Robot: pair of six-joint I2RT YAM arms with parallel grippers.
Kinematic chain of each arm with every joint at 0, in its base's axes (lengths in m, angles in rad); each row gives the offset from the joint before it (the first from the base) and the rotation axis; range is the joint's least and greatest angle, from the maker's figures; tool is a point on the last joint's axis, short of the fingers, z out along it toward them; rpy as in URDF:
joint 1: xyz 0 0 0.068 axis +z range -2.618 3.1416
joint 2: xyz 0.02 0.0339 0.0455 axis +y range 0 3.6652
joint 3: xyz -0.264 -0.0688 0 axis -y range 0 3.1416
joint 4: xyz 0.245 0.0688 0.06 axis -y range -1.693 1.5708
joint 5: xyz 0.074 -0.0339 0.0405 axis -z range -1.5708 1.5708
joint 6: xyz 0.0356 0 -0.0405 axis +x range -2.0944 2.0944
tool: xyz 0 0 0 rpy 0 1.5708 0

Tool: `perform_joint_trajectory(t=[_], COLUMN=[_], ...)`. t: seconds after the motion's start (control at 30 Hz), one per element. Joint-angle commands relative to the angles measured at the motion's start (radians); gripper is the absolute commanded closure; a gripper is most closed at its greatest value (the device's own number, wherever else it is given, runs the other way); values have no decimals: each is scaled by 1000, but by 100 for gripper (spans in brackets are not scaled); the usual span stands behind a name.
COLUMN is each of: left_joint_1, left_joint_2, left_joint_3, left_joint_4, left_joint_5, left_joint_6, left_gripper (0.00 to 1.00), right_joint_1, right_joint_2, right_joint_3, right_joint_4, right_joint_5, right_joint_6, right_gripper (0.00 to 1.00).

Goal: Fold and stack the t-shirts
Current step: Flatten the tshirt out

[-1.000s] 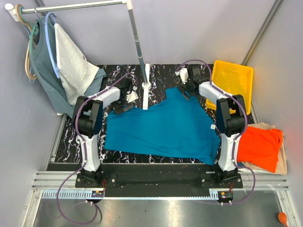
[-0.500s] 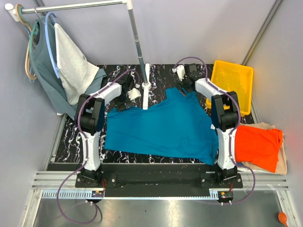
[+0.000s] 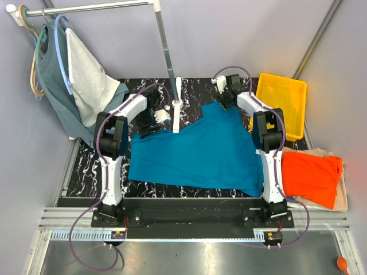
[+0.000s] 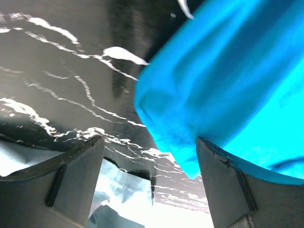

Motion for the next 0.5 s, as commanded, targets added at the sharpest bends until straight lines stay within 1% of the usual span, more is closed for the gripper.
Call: perform_joint_trajectory(t=[0.0, 0.03, 0.07, 0.1, 0.17, 0.2, 0.23, 0.27, 0.3, 0.33, 0.37, 0.4, 0.47], left_joint_1=[12, 14, 15, 17, 20, 20, 21, 21, 21, 20, 20, 21, 21], left_joint_2=[32, 37, 52, 58, 80, 86, 90, 103, 109, 113, 123, 129, 142], left_joint_3=[59, 65, 74, 80, 99, 106, 111, 126, 133, 142, 155, 163, 192], left_joint_4=[-127, -140, -170, -183, -207, -209, -212, -215, -218, -218, -218, -216, -218], left_joint_5=[65, 74, 80, 91, 100, 104, 104, 104, 104, 104, 104, 125, 125], left_joint_6=[55, 64, 71, 71, 75, 75, 74, 74, 72, 72, 72, 74, 71], left_gripper=[19, 21, 23, 25, 33, 36, 39, 44, 48, 50, 55, 56, 59], right_joint_1=[-10, -8, -8, -8, -8, -8, -8, -8, -8, -8, -8, -8, -8], right_joint_2=[65, 68, 76, 78, 87, 87, 87, 84, 81, 76, 65, 61, 44], right_joint_3=[47, 48, 49, 51, 52, 51, 48, 45, 29, 20, 9, -9, -23], right_joint_4=[-11, -14, -15, -23, -28, -31, -35, -37, -40, -38, -38, -38, -38], right_joint_5=[-7, -13, -17, -17, -17, -17, -17, -17, -17, -43, -45, -45, -39], right_joint_6=[-24, -26, -27, -27, -27, -26, -26, -24, -24, -23, -20, -20, -20], right_gripper=[43, 47, 54, 58, 66, 75, 78, 81, 88, 93, 97, 100, 100])
